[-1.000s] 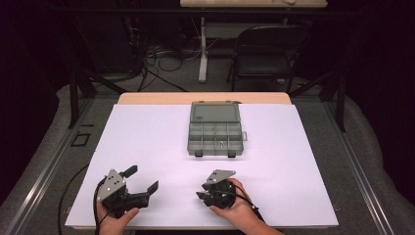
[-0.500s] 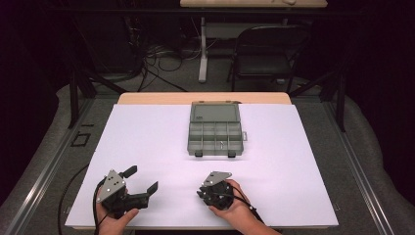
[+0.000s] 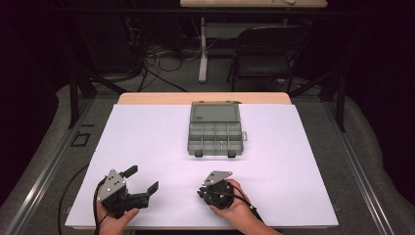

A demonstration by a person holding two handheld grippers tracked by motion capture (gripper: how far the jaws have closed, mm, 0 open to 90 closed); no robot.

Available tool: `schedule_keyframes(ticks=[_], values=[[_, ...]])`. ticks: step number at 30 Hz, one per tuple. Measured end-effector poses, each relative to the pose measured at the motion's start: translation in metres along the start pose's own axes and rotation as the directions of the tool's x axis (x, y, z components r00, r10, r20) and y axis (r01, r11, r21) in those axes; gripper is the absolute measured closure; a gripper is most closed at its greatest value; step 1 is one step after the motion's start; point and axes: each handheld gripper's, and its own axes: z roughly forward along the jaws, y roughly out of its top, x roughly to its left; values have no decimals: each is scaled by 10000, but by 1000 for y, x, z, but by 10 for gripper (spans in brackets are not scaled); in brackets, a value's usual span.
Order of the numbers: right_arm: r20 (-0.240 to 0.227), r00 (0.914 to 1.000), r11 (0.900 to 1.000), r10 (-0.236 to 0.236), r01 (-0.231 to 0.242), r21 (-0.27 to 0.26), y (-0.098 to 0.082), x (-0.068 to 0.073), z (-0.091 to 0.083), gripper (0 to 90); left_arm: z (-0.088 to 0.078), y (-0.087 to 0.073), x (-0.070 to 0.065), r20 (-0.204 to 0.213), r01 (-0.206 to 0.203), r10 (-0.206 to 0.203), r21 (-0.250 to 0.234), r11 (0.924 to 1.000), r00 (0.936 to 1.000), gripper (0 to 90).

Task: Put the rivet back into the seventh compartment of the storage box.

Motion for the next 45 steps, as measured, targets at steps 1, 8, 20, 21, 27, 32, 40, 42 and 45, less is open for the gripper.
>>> schedule_keyframes(ticks=[1, 8, 20, 21, 27, 32, 40, 42, 45], values=[[-18, 10000, 10000, 19, -19, 10, 0, 0, 0, 826, 0, 0, 0, -5, -2, 2, 2, 10000, 10000, 87], [-57, 10000, 9998, -19, 18, -179, 8, -3, -10, 826, 0, 0, 0, -3, 4, -4, -6, 10000, 10000, 87], [60, 9999, 9979, 101, -97, -647, 30, -17, -35, 826, 0, 0, -1, 16, 23, -23, -25, 10000, 10000, 87], [84, 9999, 9968, 145, -138, -786, 33, -19, -37, 827, 0, 0, -1, 19, 17, -17, -16, 10000, 10000, 87], [201, 9997, 9976, 142, -128, -687, 39, -26, -43, 826, 0, 0, 0, 15, 34, -34, -31, 10000, 10000, 87], [342, 9988, 9964, 346, -318, -780, 46, -38, -51, 827, 0, 0, 0, 17, 24, -24, -21, 10000, 10000, 87], [695, 9958, 9945, 598, -534, -906, 52, -54, -59, 827, 0, 0, -1, 23, 50, -50, -8, 10000, 10000, 87], [841, 9942, 9936, 678, -596, -962, 53, -60, -60, 827, 0, 0, -1, 38, 33, -33, 17, 10000, 10000, 87], [1084, 9900, 9915, 900, -789, -1034, 56, -72, -62, 827, 0, 0, -1, 33, 32, -32, 34, 10000, 10000, 87]])
